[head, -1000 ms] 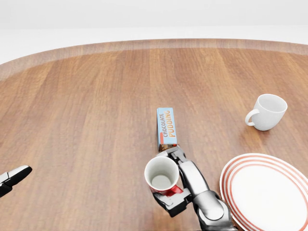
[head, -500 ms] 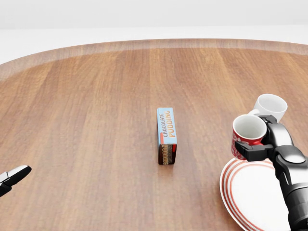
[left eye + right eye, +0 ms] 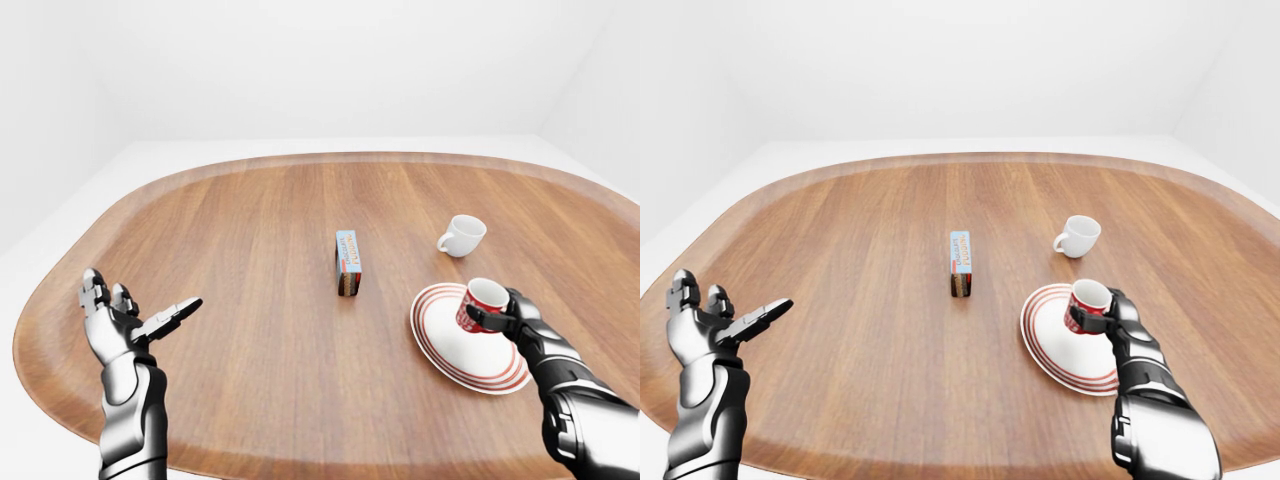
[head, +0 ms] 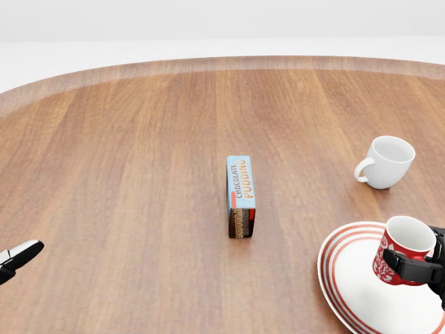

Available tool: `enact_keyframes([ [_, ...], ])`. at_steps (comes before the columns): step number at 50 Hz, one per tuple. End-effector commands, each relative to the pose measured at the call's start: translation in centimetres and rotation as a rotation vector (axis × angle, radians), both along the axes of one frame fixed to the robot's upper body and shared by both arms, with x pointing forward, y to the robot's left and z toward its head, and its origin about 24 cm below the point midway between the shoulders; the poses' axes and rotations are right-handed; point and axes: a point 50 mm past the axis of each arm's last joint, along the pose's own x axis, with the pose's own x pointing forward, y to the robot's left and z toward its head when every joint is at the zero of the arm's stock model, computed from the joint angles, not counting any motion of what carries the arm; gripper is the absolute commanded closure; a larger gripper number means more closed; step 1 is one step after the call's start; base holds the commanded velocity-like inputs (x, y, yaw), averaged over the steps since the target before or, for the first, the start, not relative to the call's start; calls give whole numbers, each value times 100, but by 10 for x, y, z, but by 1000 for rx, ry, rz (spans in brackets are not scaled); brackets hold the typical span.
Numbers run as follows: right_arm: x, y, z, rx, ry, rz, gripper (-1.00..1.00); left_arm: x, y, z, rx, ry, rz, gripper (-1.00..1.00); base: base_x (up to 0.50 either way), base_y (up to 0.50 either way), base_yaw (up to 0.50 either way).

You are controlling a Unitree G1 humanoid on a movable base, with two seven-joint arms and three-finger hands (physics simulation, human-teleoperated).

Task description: Pick up the red mug and put it on the plate

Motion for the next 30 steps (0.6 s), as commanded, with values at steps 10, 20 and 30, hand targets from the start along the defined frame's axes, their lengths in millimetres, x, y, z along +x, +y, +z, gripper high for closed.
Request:
enact_keyframes([
  [10,-25,-12,-16,43,20,-103,100,0,1,-1,-1,-1,2,-100,0,0,0],
  [20,-29,-15,-18,37,3,-156,100,-1,0,0,-1,-1,1,-100,0,0,0],
  [30,-28,-13,-18,35,-4,-154,100,0,1,-1,-2,-2,2,-100,0,0,0],
])
